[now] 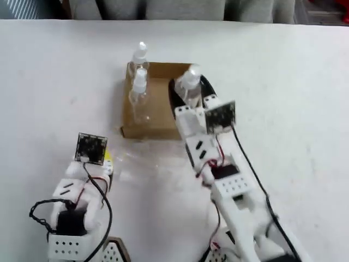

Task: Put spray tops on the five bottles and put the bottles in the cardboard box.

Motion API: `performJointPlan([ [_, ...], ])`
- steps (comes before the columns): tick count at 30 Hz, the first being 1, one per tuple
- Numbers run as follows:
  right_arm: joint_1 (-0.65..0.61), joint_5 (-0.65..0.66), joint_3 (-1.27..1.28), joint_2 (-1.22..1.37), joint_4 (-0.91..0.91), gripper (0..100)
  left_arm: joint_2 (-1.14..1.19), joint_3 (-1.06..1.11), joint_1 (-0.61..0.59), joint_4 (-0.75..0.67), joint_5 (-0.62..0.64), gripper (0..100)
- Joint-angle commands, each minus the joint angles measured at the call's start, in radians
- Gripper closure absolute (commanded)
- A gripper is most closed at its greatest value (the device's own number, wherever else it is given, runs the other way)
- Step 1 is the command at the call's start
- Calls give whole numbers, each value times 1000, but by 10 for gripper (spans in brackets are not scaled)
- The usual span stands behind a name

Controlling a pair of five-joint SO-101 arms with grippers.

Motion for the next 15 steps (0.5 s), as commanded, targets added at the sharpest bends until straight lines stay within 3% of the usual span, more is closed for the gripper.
performJointPlan([
  [1,10,6,-138,165,-82,982,-12,-3,-12,5,-11,976],
  [15,102,3,-526,696,-122,982,-12,-3,-12,3,-14,976],
])
